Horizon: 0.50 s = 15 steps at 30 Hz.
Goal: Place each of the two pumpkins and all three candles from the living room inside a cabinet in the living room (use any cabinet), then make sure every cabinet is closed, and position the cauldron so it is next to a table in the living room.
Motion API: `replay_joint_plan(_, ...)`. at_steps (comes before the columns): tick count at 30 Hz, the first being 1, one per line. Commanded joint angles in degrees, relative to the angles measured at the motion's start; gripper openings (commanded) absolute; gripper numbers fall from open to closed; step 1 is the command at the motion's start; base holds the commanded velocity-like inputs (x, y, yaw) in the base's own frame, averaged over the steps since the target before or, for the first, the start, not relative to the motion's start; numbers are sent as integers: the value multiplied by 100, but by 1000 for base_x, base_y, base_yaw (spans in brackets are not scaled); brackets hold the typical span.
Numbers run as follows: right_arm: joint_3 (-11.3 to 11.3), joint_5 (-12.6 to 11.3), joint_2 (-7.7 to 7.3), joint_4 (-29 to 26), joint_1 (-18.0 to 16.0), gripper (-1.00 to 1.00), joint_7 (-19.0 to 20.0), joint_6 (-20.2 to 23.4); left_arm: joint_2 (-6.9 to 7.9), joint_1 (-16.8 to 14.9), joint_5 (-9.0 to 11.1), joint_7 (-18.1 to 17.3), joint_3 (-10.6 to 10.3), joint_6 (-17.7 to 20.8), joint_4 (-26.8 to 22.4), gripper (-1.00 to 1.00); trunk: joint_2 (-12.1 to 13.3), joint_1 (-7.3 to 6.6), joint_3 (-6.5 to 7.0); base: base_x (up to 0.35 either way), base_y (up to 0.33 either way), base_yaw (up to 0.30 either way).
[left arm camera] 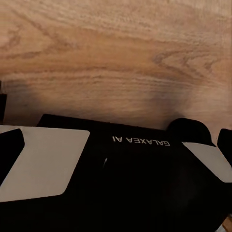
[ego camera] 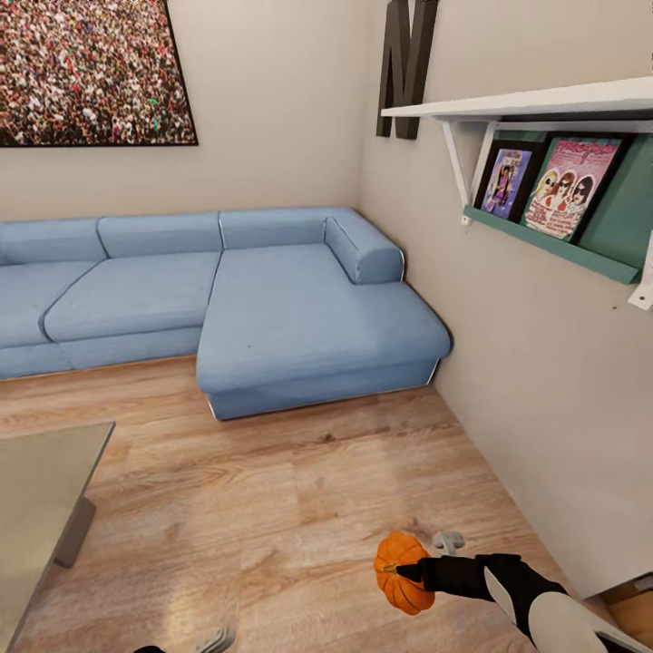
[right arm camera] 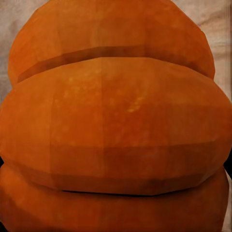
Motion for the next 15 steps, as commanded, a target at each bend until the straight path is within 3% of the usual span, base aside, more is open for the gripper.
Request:
replay_joint_plan(1, 2, 1, -7, 0, 27, -100, 0, 0, -1, 32, 1, 1, 2, -20, 32, 100, 42, -23, 19, 0, 0, 0)
replay_joint_plan(10, 2, 16, -35, 97, 253, -100, 37, -332, -223, 276, 1, 8, 2, -381, 470, 100, 403, -220, 180, 0, 0, 0)
replay_joint_plan(15, 6, 16, -105, 144, 468, -100, 8, -587, -244, 396, 6, 12, 4, -434, 551, 100, 603, -330, 270, 0, 0, 0)
